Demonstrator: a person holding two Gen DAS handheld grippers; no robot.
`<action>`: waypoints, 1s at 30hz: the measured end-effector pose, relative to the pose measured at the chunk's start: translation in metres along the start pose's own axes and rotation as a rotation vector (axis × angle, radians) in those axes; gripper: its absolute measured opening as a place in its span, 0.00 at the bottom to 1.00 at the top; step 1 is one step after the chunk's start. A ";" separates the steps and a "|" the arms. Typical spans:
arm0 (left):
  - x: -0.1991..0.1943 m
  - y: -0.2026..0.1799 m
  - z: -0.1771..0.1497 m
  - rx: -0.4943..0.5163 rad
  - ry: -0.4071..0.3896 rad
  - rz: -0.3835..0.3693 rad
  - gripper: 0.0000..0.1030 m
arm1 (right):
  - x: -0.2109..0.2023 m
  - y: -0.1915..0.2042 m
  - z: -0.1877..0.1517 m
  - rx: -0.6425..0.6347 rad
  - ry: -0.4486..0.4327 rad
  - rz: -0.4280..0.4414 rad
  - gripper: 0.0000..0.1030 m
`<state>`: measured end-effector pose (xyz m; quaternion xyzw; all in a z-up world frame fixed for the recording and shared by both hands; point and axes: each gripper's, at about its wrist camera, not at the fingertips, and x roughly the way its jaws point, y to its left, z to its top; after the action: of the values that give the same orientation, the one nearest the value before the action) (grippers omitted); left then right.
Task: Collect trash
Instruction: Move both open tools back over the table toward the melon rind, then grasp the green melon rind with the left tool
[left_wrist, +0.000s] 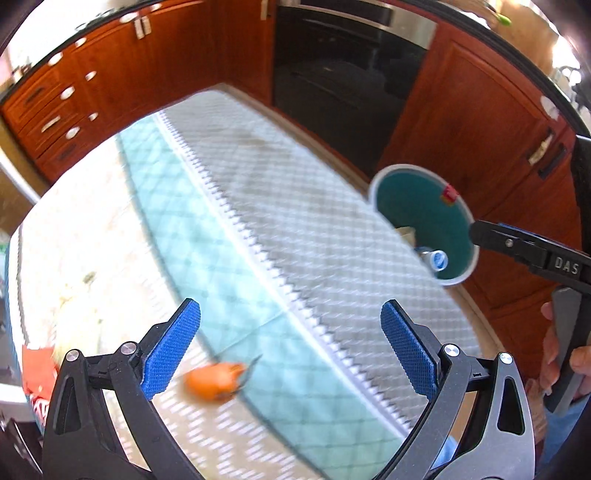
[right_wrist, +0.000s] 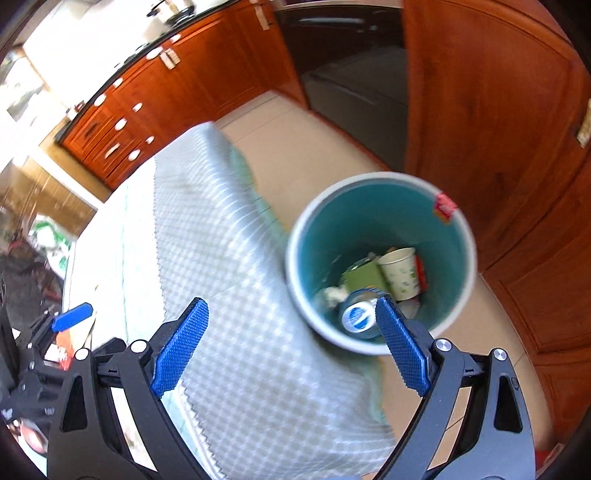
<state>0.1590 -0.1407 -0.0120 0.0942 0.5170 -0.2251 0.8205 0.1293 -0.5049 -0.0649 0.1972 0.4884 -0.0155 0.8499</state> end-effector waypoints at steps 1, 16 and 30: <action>-0.002 0.011 -0.005 -0.021 0.000 0.005 0.95 | 0.001 0.007 -0.002 -0.014 0.004 0.006 0.85; -0.022 0.062 -0.121 -0.134 0.081 -0.014 0.95 | 0.026 0.101 -0.051 -0.165 0.109 0.083 0.85; -0.028 0.057 -0.165 -0.208 0.107 -0.004 0.69 | 0.034 0.144 -0.108 -0.241 0.184 0.157 0.85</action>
<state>0.0422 -0.0190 -0.0653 0.0194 0.5806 -0.1664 0.7968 0.0890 -0.3290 -0.0954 0.1319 0.5456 0.1279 0.8177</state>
